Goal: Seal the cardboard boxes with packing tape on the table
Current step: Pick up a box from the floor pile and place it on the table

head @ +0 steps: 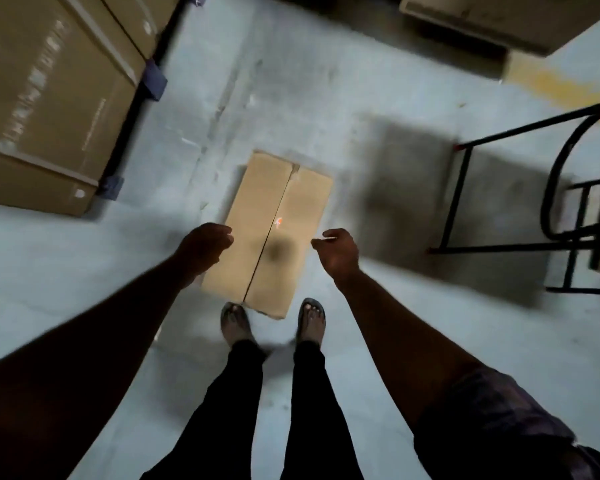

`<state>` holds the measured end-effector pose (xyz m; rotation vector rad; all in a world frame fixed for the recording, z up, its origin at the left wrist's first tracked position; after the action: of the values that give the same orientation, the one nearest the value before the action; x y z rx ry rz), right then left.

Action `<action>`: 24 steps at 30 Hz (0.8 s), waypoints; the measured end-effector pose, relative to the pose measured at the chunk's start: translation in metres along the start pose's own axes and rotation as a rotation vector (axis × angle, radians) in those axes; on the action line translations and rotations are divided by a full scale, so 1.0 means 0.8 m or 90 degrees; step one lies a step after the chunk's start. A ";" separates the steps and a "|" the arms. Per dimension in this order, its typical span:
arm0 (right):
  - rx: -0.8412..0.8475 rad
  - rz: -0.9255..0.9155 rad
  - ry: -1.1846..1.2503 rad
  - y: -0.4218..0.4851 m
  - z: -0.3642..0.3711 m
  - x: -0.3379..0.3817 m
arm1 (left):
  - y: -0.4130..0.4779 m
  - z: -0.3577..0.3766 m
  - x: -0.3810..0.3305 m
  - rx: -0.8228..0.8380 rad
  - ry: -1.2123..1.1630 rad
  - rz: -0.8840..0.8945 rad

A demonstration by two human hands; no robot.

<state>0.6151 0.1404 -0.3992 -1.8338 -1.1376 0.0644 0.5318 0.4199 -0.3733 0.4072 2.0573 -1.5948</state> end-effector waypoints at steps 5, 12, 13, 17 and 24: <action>0.001 0.082 0.055 0.142 0.122 -0.061 | 0.187 0.001 0.079 0.003 0.061 -0.024; 0.047 0.165 0.089 0.284 0.255 -0.160 | 0.381 -0.002 0.180 -0.072 0.175 -0.004; 0.060 0.162 0.107 0.299 0.272 -0.172 | 0.403 0.005 0.198 -0.049 0.147 -0.015; 0.065 0.125 0.164 0.325 0.300 -0.205 | 0.450 0.011 0.245 0.004 0.093 -0.004; 0.084 0.048 0.331 0.305 0.302 -0.191 | 0.421 0.022 0.226 -0.011 0.001 0.096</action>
<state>0.5769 0.1653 -0.7723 -1.6437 -0.6820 -0.2739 0.5604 0.4808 -0.7497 0.5444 1.9907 -1.4868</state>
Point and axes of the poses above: each hand's wrist, its own y-axis towards the middle knuckle, its own z-axis out of the palm, x = y × z, the point moved 9 cm from there along y, towards the middle knuckle, and after that the axes turned 13 degrees about -y, right-handed, at the moved point
